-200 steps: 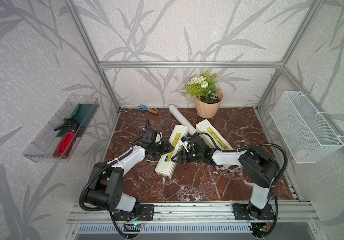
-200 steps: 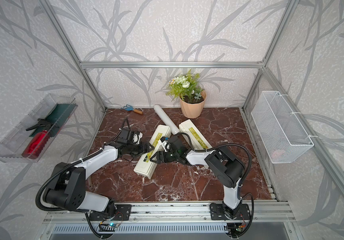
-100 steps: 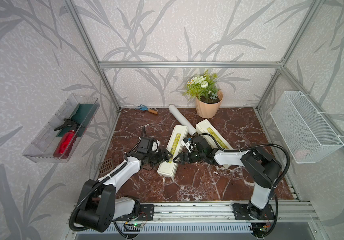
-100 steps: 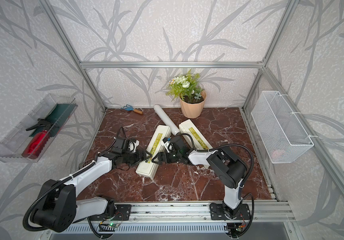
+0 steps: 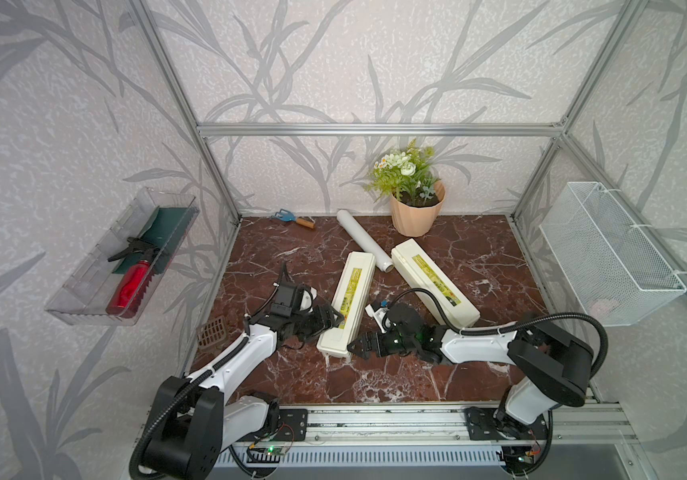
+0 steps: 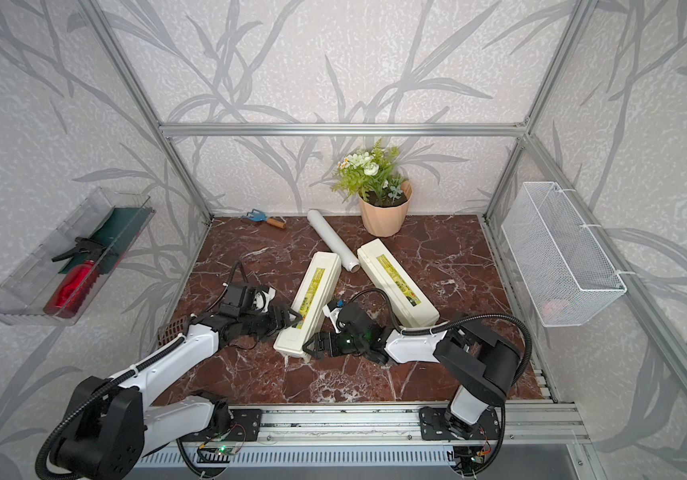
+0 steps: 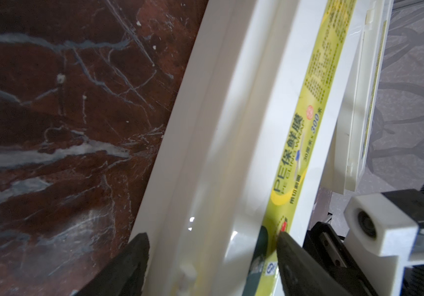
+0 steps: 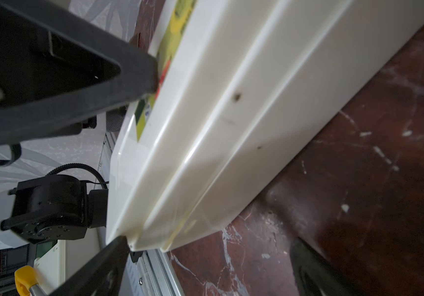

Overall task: Put plastic wrap rolls into dispensers
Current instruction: Close the lid on the plastic wrap cutting box.

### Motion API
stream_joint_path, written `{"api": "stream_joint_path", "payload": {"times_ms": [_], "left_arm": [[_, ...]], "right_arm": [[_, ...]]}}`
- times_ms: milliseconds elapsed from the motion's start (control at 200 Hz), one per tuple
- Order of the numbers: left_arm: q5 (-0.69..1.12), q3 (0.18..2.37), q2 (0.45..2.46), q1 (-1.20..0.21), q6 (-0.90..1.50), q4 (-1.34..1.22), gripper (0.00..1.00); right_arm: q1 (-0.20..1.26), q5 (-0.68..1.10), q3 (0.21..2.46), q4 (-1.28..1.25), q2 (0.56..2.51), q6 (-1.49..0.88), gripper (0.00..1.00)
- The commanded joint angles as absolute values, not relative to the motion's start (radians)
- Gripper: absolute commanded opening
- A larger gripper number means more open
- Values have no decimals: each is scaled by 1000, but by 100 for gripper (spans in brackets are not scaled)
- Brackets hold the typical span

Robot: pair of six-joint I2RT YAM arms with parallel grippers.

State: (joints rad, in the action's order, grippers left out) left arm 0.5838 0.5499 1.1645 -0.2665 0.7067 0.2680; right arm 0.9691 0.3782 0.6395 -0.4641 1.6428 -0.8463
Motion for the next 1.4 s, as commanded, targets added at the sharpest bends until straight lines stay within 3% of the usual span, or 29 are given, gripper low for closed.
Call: {"api": "stream_joint_path", "payload": {"times_ms": [0,160,365,765,960,1395], "left_arm": [[589,522,1180,-268,723,294,77],[612,520,1190,-268,717,296,75],[625,517,1172,-268,725,302,73],[673,502,1186,-270,749,265,70],[674,502,1193,-270,741,269,70],[683,486,1191,-270,740,270,70]], "right_arm": [[991,310,605,-656,1679,-931,97],[1015,286,626,-841,1753,-968,96],[1045,250,639,-869,1756,-980,95],[1029,185,616,-690,1592,-933,98],[1029,234,675,-589,1617,-922,98],[1048,258,671,-732,1700,-1042,91]]}}
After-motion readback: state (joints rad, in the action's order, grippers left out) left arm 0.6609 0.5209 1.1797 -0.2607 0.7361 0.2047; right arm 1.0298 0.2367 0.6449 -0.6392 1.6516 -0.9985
